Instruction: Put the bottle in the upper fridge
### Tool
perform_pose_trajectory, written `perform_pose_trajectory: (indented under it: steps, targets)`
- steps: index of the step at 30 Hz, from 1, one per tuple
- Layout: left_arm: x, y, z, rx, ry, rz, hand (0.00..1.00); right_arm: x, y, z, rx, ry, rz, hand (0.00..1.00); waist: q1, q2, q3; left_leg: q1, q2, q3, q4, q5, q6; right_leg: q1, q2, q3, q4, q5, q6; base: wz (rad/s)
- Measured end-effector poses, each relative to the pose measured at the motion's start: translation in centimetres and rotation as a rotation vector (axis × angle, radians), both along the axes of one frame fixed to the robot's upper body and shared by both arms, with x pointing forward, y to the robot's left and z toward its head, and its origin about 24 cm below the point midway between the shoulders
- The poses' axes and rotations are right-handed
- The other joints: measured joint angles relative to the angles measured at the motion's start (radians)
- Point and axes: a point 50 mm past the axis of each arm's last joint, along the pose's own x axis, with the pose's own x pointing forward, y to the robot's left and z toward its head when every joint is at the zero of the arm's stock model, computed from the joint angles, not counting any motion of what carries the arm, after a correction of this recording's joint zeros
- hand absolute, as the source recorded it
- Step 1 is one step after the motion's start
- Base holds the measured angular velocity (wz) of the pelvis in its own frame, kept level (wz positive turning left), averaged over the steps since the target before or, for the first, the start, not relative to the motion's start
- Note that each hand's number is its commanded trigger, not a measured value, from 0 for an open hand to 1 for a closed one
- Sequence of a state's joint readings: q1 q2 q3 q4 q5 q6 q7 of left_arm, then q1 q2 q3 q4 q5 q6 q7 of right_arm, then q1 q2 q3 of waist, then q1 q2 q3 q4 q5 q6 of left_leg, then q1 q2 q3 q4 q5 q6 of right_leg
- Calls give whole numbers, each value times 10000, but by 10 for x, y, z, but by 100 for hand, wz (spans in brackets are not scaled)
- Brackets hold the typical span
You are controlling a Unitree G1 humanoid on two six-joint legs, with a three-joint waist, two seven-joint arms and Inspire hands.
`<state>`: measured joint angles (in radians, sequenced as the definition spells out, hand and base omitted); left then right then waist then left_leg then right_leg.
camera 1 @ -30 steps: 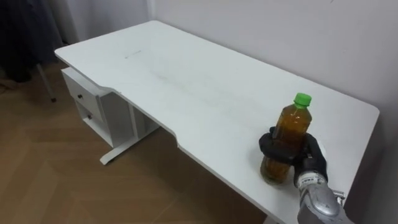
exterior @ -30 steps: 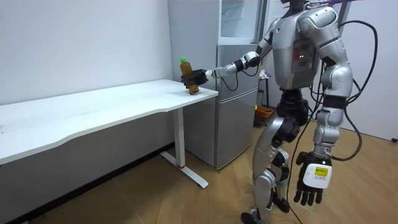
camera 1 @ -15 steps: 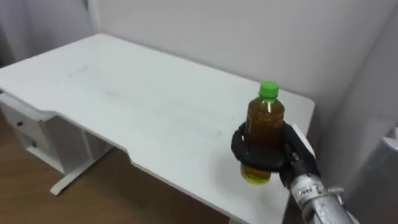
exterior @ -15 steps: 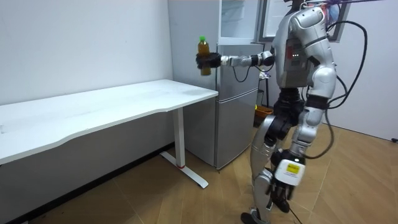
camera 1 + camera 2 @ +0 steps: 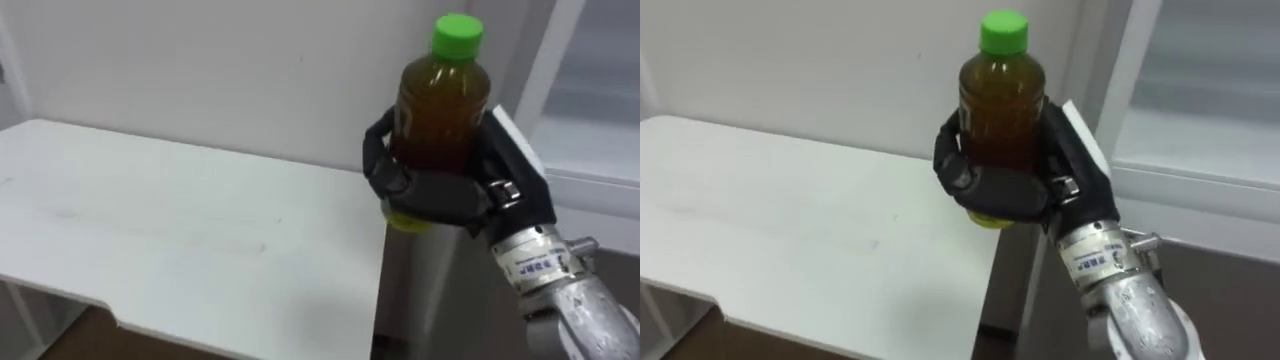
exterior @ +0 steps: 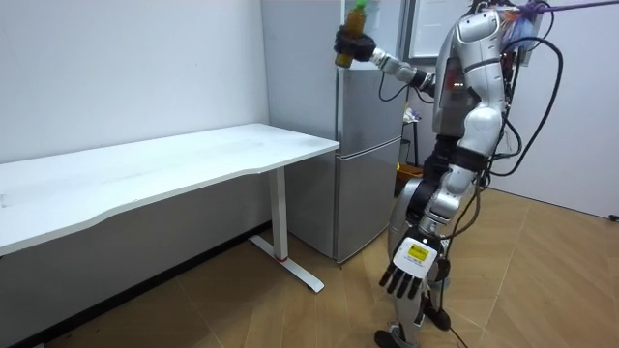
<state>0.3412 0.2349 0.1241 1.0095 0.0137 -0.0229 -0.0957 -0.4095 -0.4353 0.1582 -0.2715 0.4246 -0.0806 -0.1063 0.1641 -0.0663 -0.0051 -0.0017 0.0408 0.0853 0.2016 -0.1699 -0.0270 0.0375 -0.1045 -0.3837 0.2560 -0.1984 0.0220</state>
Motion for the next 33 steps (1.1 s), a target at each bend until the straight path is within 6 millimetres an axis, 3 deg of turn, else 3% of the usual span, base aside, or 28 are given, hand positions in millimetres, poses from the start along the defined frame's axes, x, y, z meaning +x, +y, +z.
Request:
perform_pose_trajectory:
  steps: [7, 10, 13, 18, 26, 33]
  targets:
    - [-3, -2, 0, -76, 44, 30, 0, -13, -16, 25, 64, -1171, -474, 100, -502, -28, 2, 259, 5, 96, 30, -5, -6, 144, 11, 122, -4, 2, -7, -4]
    - [-3, -1, 0, -82, 40, 62, 0, -19, -19, 34, 109, -1608, -548, 100, -522, -57, 7, 447, 5, 234, -46, -6, -7, 209, 18, 262, -1, 1, -6, -13]
    - [-4, 0, 0, -47, 44, 151, 0, -21, -21, 38, 229, -1781, -584, 100, -626, -103, 66, 695, -2, 276, -160, -20, -7, 445, 28, 283, -103, -7, 10, -5]
    - [-3, 1, 1, 10, -97, 334, 0, -26, -32, 46, 406, -2195, -1010, 100, -840, -123, 60, 757, 46, 363, -68, -151, -18, 511, 77, 405, -192, -4, 17, -6]
    - [-4, 4, 2, 95, -218, 657, 0, -31, -53, 54, 760, -2608, -1913, 100, -1336, 16, 62, 834, 75, 555, -2, -278, -6, 526, 107, 582, -172, 11, 49, -8]
    - [-8, 4, 2, 108, -121, 699, 0, -34, -67, 40, 799, -2088, -2592, 100, -1373, -14, 63, 887, 171, 661, -27, -308, -57, 503, 193, 633, -163, 11, 45, -4]
